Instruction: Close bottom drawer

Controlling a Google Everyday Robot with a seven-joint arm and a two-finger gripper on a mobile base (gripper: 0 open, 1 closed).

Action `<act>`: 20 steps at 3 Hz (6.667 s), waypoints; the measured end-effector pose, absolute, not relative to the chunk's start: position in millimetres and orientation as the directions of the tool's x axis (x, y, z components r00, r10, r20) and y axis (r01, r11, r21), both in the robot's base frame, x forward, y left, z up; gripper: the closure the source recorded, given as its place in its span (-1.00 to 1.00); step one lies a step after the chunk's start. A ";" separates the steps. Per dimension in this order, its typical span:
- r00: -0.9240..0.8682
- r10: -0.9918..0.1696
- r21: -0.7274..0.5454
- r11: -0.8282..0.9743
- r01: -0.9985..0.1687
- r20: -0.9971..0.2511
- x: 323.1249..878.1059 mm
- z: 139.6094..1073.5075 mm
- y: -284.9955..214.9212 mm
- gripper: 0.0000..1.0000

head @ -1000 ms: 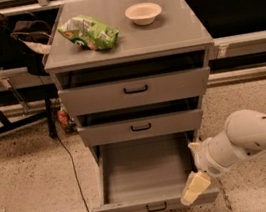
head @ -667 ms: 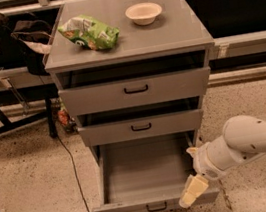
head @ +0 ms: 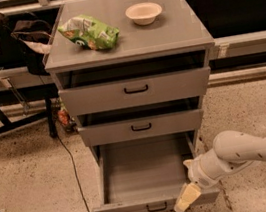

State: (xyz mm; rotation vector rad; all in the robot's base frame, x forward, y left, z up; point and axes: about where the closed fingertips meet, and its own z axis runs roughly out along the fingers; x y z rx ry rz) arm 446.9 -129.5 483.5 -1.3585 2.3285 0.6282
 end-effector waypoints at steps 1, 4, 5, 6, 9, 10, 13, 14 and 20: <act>-0.503 -0.706 0.231 0.451 -0.862 -0.499 448.6 442.4 -129.6 -1.00; -0.533 -0.706 0.271 0.459 -0.846 -0.466 446.5 403.9 -130.0 0.26; -0.523 -0.708 0.259 0.456 -0.851 -0.475 443.8 406.7 -128.6 0.73; -0.526 -0.697 0.256 0.462 -0.849 -0.487 441.3 397.6 -128.5 1.00; -0.552 -0.681 0.257 0.492 -0.832 -0.482 434.3 314.7 -125.2 1.00; -0.538 -0.656 0.317 0.435 -0.843 -0.530 436.5 291.9 -123.5 1.00; -0.534 -0.612 0.404 0.351 -0.845 -0.583 434.9 260.5 -121.1 1.00; -0.558 -0.596 0.421 0.368 -0.829 -0.578 436.6 239.6 -122.3 1.00; -0.643 -0.573 0.470 0.441 -0.764 -0.508 472.0 159.6 -121.7 1.00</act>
Offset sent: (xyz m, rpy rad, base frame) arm 0.0032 -0.0050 -0.1194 -0.0272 0.1453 -0.0399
